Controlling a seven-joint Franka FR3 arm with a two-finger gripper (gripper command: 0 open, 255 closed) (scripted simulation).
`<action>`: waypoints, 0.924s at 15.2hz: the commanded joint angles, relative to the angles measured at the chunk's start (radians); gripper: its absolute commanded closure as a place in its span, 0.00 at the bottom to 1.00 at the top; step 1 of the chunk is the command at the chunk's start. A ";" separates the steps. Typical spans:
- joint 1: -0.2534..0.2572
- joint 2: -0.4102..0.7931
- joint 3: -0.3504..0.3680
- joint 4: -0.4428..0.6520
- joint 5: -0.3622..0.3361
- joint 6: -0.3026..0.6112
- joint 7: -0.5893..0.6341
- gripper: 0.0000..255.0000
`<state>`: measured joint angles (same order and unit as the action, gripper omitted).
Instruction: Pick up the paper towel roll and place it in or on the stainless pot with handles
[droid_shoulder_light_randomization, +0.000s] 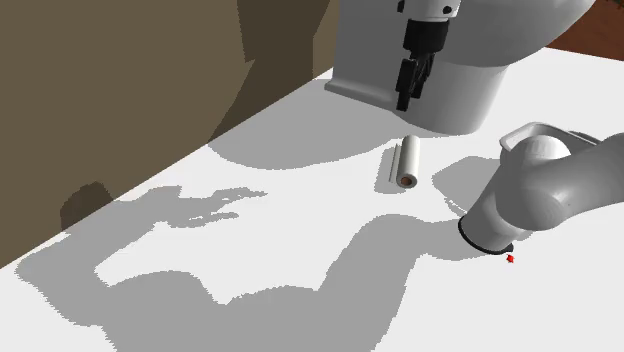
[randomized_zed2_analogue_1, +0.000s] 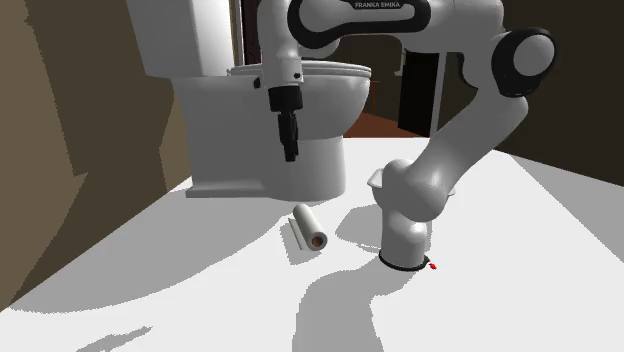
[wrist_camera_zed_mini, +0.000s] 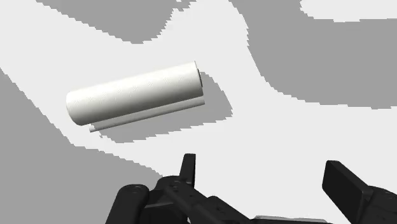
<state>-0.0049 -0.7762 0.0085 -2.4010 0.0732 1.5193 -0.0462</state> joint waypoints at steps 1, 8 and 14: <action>0.000 0.000 0.000 0.000 0.000 0.000 0.000 0.00; -0.157 0.004 0.013 -0.191 -0.029 0.223 0.255 0.00; -0.302 0.018 0.022 -0.343 -0.059 0.412 0.474 0.00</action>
<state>-0.2829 -0.7591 0.0260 -2.7167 0.0171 1.8964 0.3822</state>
